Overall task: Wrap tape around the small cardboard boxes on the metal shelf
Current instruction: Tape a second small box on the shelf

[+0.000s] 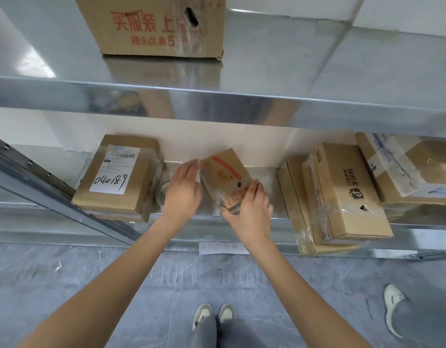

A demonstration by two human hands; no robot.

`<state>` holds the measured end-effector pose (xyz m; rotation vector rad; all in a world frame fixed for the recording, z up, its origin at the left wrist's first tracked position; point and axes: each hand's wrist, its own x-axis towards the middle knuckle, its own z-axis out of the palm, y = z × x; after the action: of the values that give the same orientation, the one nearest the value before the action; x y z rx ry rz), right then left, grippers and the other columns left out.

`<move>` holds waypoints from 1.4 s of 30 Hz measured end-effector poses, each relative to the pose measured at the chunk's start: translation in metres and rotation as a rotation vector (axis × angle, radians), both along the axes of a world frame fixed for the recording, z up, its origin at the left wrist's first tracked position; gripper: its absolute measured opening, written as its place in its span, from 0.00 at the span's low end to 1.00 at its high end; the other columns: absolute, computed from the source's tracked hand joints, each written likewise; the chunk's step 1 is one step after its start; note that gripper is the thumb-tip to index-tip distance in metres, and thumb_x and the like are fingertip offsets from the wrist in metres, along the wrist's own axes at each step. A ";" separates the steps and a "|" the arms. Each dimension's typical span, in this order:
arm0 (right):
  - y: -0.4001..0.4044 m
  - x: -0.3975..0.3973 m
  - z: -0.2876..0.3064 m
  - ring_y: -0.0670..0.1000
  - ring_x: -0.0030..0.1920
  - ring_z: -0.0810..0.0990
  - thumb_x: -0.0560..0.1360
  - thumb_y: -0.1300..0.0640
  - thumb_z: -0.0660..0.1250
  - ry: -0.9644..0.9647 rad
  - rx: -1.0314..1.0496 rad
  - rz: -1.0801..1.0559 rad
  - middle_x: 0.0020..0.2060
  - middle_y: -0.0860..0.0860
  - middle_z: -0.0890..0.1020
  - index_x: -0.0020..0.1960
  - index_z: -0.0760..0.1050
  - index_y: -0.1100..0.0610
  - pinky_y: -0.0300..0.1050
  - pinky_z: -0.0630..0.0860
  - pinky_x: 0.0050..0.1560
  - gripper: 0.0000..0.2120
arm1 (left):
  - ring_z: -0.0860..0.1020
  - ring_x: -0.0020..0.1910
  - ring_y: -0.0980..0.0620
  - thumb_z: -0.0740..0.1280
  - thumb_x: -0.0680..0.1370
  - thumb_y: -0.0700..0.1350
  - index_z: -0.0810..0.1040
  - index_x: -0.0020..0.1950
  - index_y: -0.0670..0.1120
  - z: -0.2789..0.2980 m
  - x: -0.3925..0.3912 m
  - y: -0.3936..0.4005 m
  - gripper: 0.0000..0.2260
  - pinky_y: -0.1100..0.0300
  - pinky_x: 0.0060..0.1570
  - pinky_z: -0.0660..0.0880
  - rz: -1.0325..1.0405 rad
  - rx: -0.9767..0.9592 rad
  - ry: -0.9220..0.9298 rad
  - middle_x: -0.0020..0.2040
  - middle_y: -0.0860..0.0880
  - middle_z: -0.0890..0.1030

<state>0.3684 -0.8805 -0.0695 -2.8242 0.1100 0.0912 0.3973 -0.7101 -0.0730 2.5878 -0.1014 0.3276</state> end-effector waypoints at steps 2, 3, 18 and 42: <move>-0.001 -0.002 -0.001 0.56 0.74 0.57 0.70 0.30 0.63 0.001 -0.050 0.020 0.76 0.59 0.55 0.78 0.45 0.64 0.52 0.58 0.69 0.53 | 0.58 0.77 0.44 0.54 0.83 0.44 0.62 0.77 0.41 0.009 0.025 -0.007 0.22 0.50 0.76 0.55 -0.143 0.086 0.040 0.78 0.44 0.62; -0.001 -0.002 -0.001 0.56 0.75 0.54 0.70 0.30 0.62 0.017 -0.080 0.032 0.77 0.59 0.53 0.78 0.44 0.64 0.54 0.56 0.71 0.54 | 0.51 0.79 0.47 0.51 0.84 0.50 0.55 0.80 0.44 0.009 0.036 -0.010 0.24 0.52 0.77 0.49 -0.193 0.193 0.125 0.80 0.48 0.55; 0.040 -0.014 -0.009 0.57 0.71 0.70 0.75 0.64 0.55 -0.196 -0.383 0.252 0.70 0.61 0.71 0.71 0.70 0.63 0.54 0.67 0.71 0.24 | 0.48 0.80 0.49 0.45 0.85 0.52 0.44 0.81 0.48 -0.013 0.049 -0.010 0.25 0.54 0.77 0.47 -0.210 0.396 0.308 0.81 0.50 0.47; -0.039 0.075 -0.006 0.50 0.53 0.80 0.75 0.51 0.70 0.328 1.055 -0.218 0.55 0.54 0.82 0.56 0.79 0.56 0.37 0.73 0.49 0.12 | 0.55 0.77 0.47 0.53 0.85 0.48 0.54 0.80 0.46 -0.013 0.014 0.005 0.24 0.55 0.73 0.57 -0.167 -0.129 0.253 0.80 0.46 0.54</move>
<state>0.4431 -0.9192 -0.0753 -1.7162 0.3278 0.4209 0.4112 -0.7047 -0.0862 2.4495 -0.1973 -0.0527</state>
